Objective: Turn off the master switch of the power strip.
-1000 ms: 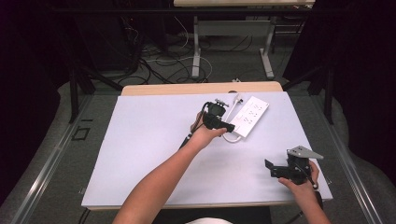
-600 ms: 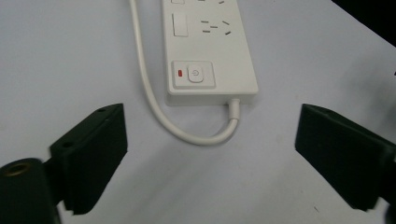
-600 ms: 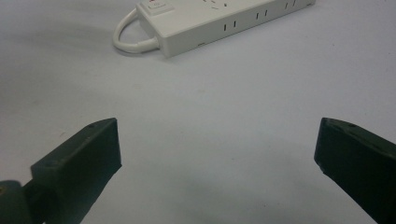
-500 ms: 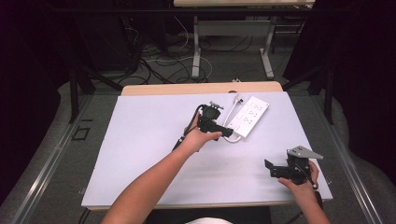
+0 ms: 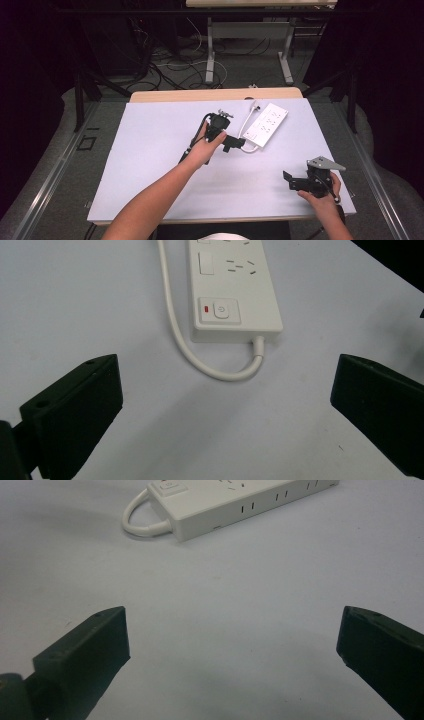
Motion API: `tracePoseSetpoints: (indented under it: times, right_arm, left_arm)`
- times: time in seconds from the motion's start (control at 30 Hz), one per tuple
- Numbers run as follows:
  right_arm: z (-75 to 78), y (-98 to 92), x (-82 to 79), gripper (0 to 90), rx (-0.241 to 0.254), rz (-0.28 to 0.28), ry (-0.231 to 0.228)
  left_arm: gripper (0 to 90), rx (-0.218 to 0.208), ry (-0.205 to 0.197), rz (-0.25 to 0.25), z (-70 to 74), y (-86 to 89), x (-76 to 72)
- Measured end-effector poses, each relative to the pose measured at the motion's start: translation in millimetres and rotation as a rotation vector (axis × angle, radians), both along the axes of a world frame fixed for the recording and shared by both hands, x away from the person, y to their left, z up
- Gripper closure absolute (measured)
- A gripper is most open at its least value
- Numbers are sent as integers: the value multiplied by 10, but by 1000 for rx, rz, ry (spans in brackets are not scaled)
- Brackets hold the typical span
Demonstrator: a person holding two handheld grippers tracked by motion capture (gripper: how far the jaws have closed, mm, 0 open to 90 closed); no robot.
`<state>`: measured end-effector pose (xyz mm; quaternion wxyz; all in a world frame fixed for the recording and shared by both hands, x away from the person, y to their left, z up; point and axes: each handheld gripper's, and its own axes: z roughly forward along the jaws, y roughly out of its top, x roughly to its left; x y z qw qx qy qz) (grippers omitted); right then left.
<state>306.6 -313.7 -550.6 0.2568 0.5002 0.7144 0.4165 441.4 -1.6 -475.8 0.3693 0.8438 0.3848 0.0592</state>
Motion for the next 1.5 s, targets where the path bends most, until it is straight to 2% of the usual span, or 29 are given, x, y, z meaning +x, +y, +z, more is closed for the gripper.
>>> tracePoseSetpoints:
  times: [0.17, 0.43, 0.57, 0.67, 0.7, 0.97, 1.2, 1.5]
  right_arm:
    - [2, 3, -1, 0, 0, 0, -1]
    - [1, -1, 0, 0, -1, 1, -1]
    - [3, -3, -1, 0, 0, 3, -1]
    - [2, 2, -1, 0, 0, -2, -5]
    - [2, 0, -1, 0, -2, 0, -4]
    - [7, 11, -8, 0, -1, 4, 10]
    - [3, 16, -3, 0, -4, 6, 9]
    - [1, 20, 4, 0, -4, 7, 1]
  left_arm:
    - [3, 14, -7, -1, 25, 17, -31]
    - [4, -2, -16, 1, 67, 74, -113]
    - [5, 11, -16, 0, 98, 148, -166]
    - [5, -4, -15, 11, 106, 212, -218]
    - [5, 3, -10, 8, 116, 245, -231]
    - [7, -27, -23, 60, 137, 523, -338]
    - [11, -41, -37, 123, 64, 786, -421]
    - [14, -62, -10, 201, -43, 1114, -503]
